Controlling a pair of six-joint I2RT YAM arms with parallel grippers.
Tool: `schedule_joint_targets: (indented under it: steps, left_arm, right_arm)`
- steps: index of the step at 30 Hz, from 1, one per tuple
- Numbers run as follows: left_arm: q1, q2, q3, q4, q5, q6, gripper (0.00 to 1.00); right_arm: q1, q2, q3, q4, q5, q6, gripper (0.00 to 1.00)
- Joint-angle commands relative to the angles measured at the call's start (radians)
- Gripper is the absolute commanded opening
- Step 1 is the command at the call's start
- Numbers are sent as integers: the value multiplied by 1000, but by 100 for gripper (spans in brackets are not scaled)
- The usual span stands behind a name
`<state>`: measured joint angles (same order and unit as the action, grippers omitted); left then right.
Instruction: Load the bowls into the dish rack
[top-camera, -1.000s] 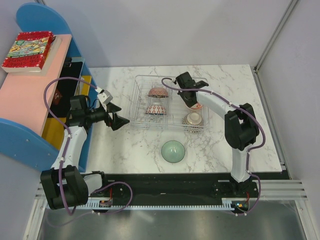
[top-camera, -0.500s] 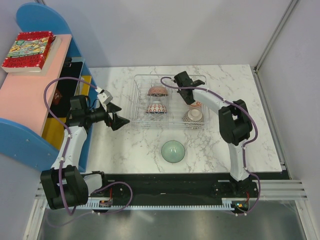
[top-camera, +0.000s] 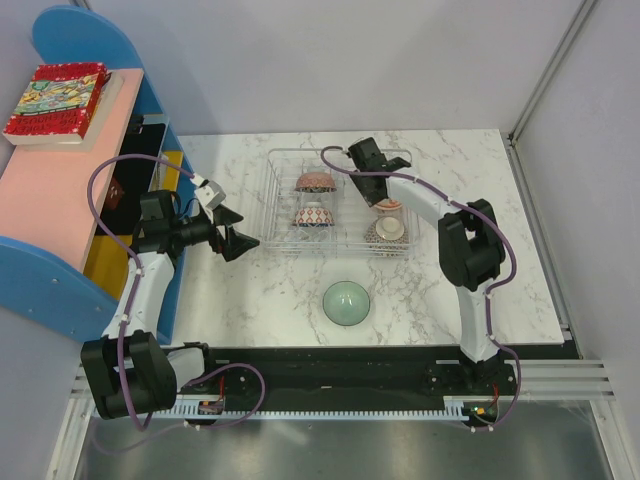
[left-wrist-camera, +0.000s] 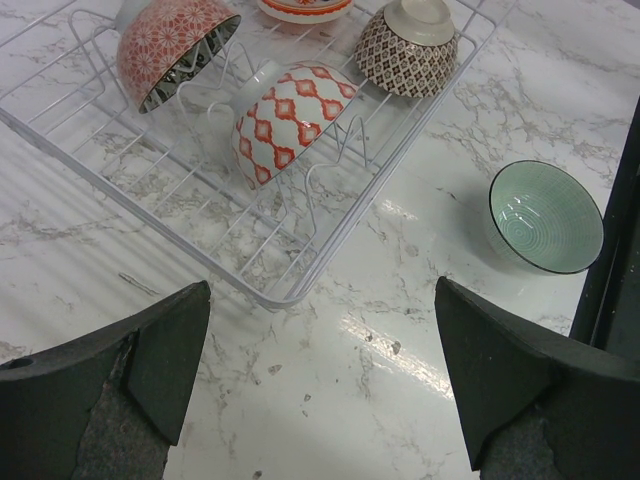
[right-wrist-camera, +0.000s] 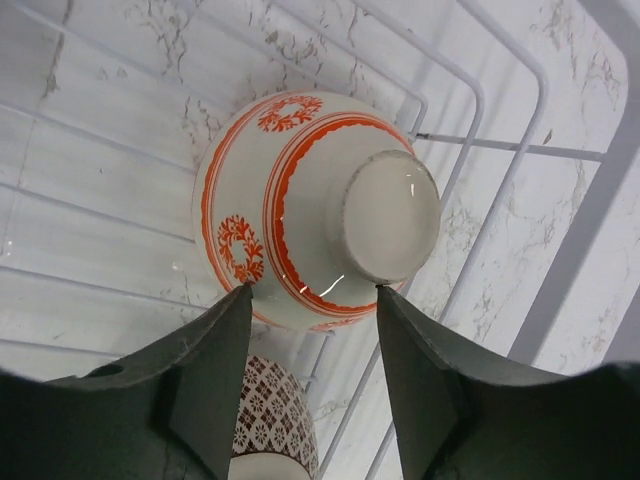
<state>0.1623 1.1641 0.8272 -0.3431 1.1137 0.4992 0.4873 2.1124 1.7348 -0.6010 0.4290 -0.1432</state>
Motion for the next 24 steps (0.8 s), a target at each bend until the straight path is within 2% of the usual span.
schedule_joint_targets:
  steps: [1,3,15,24]
  left_arm:
    - [8,-4,-3,-2,48,38,100]
    - [8,-7,-5,-2,49,39,100]
    - [8,-11,-5,-4,49,38,100]
    - [8,-18,-7,-7,48,41,100]
  right_arm:
    - [-29,-46,77,67,37,5,65]
    - [-41,-39,100,63,19,13,68]
    - [-79,15,161,37,-67,36,71]
    - [-141,90,233,-28,-199,85,83]
